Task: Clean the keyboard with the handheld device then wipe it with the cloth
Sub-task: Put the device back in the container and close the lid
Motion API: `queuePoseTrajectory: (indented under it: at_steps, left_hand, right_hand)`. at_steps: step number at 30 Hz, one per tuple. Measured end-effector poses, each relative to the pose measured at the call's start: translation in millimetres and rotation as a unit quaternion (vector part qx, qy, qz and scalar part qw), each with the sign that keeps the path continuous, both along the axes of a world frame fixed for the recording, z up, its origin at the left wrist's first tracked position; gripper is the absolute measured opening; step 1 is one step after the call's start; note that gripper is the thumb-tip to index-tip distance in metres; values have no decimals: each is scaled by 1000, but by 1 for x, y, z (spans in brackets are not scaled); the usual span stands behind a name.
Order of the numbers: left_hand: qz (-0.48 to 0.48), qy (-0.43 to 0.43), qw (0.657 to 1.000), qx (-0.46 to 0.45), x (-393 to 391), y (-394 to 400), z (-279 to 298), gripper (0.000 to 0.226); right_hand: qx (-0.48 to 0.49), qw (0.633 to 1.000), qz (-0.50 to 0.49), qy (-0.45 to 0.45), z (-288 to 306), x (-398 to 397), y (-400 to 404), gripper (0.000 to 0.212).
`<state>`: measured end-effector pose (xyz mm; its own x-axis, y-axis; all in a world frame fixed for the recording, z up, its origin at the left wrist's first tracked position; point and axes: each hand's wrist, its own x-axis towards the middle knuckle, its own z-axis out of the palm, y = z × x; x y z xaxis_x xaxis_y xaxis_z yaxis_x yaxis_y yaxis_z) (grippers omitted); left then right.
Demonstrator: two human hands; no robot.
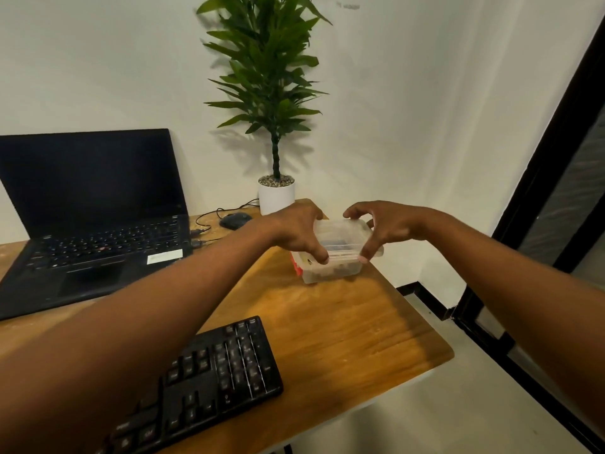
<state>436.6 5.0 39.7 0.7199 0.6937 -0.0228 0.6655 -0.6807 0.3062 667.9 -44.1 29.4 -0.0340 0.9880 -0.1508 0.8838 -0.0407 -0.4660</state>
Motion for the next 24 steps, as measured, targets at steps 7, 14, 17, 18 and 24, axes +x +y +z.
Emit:
queuePoseTrajectory:
  at_steps: [7, 14, 17, 18, 24]
  left_hand:
    - [23, 15, 999, -30, 3, 31, -29, 90]
    - [28, 30, 998, -45, 4, 35, -41, 88]
    - [28, 42, 998, -44, 5, 35, -42, 91]
    - [30, 44, 998, -45, 4, 35, -42, 92]
    - [38, 49, 996, -59, 5, 39, -44, 98]
  right_hand:
    - [-17, 1000, 6, 9, -26, 5, 40, 104]
    - [-37, 999, 21, 4, -34, 7, 45, 102]
    - [-37, 999, 20, 9, -36, 6, 44, 103]
    - [-35, 999, 22, 10, -36, 5, 44, 103]
    - [-32, 999, 21, 7, -37, 3, 43, 98]
